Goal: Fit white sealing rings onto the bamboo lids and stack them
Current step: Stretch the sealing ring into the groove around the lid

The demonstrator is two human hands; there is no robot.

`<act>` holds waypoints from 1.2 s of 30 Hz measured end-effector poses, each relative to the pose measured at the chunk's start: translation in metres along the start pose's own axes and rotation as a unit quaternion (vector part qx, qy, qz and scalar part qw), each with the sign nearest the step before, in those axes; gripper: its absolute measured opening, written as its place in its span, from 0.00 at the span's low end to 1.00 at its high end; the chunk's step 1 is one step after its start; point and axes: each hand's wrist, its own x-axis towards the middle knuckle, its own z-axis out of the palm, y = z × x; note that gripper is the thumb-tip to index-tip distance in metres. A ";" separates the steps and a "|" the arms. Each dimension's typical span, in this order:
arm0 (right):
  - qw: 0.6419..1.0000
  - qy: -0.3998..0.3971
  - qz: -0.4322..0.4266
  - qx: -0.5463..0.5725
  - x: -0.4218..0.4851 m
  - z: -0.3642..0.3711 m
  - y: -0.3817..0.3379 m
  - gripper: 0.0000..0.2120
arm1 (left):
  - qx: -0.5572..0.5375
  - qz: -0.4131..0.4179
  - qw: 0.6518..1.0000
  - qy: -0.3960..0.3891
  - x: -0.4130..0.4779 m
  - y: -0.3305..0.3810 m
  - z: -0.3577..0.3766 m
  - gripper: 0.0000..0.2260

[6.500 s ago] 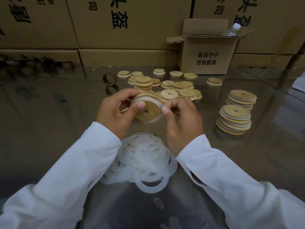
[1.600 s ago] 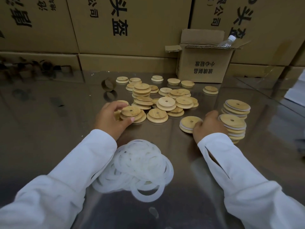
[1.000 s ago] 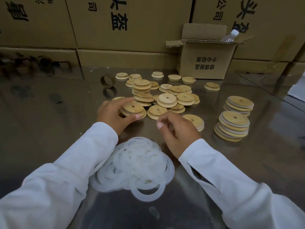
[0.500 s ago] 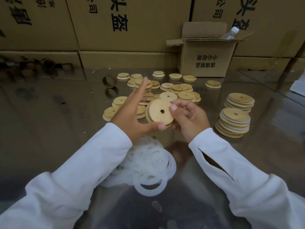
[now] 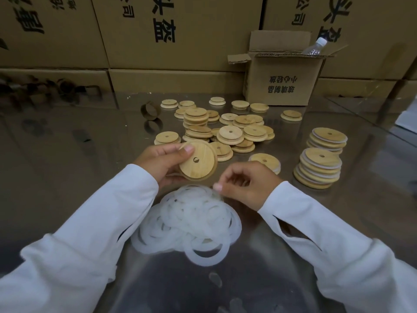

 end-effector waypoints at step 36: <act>0.932 0.250 0.023 0.261 0.004 0.014 -0.021 0.05 | -0.018 -0.005 0.999 -0.026 -0.016 -0.002 0.023 0.11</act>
